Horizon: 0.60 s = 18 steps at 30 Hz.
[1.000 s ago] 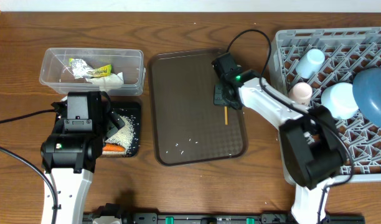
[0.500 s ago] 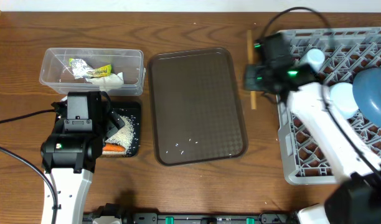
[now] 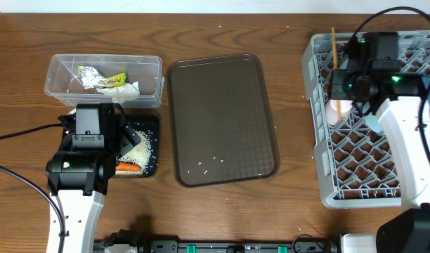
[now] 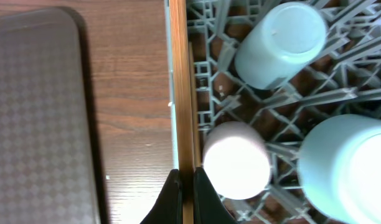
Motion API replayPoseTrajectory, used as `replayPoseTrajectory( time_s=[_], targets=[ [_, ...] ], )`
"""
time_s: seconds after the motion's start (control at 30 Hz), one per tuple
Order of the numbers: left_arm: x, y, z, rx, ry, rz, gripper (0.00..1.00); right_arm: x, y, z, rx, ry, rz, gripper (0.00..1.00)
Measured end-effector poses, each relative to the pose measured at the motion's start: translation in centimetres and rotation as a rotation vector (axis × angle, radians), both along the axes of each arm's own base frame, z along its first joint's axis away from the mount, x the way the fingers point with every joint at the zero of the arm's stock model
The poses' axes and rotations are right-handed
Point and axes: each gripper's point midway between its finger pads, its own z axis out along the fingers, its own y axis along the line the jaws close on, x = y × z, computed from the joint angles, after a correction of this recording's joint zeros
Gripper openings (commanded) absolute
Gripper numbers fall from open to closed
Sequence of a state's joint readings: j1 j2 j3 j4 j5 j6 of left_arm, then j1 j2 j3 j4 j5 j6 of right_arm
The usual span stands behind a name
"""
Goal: Sort waste into correct bins and load items into the dishwasher rack
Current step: 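Carry the chopstick right into the grey dish rack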
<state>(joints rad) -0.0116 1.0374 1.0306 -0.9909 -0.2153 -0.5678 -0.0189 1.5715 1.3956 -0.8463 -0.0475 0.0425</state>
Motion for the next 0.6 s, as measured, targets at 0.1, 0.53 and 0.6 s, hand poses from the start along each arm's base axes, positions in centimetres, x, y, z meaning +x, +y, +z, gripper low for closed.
replayPoseTrajectory(
  time_s=[0.1,0.53,0.6],
  targets=[
    [0.0,0.0,0.0,0.0,0.0,0.0,0.98,0.0,-1.1,-0.1,-0.003,0.003,0.006,0.01],
    [0.0,0.0,0.0,0.0,0.0,0.0,0.98,0.0,-0.4,-6.1,0.07,0.171,0.091,0.01],
    [0.0,0.0,0.0,0.0,0.0,0.0,0.98,-0.1,-0.4,-7.0,0.073,0.197,0.09,0.01]
  ],
)
